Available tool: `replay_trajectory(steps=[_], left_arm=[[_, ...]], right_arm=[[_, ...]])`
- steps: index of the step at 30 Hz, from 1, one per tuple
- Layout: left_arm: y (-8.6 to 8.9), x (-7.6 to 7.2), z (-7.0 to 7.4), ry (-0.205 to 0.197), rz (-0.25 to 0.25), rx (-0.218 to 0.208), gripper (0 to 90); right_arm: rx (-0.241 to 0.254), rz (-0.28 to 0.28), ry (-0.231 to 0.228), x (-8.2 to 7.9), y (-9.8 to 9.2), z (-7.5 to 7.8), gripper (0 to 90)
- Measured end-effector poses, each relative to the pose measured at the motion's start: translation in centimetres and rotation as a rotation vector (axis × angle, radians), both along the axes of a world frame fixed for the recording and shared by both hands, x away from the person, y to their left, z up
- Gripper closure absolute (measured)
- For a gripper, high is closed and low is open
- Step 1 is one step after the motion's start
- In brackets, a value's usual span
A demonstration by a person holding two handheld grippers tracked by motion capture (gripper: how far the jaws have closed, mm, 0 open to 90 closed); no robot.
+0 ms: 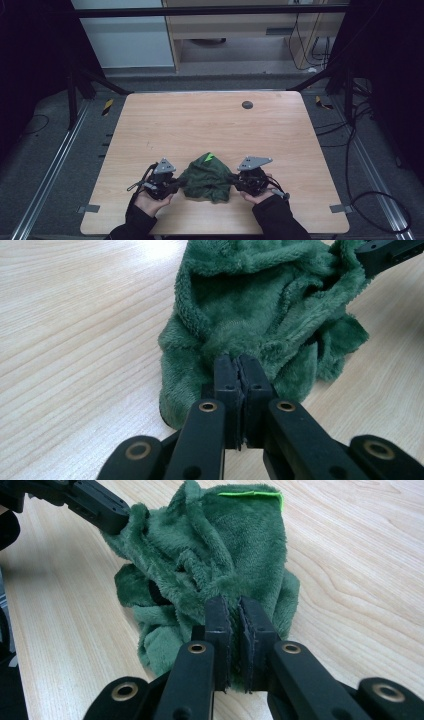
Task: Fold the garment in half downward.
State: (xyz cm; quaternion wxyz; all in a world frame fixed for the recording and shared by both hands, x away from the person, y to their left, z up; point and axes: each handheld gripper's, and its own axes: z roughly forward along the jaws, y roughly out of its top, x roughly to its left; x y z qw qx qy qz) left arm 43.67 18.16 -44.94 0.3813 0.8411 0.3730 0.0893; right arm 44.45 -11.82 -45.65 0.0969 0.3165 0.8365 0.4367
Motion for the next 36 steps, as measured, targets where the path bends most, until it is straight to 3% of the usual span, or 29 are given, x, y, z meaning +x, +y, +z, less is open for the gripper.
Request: replay_trajectory(steps=[12, 26, 36], left_arm=[[-0.3, -0.6, -0.7, 0.011, -0.014, 0.029, 88.1], [-0.8, -1.1, -1.7, 0.025, -0.030, 0.061, 87.8], [0.0, -1.7, -1.2, 0.001, 0.006, 0.031, 78.2]], right_arm=[[0.003, 0.008, 0.013, -0.9, -0.2, -0.8, 81.4], [-0.013, 0.016, 0.069, -1.5, -0.1, -2.1, 81.4], [0.019, 0.002, 0.066, -1.6, -0.7, -1.6, 73.4]])
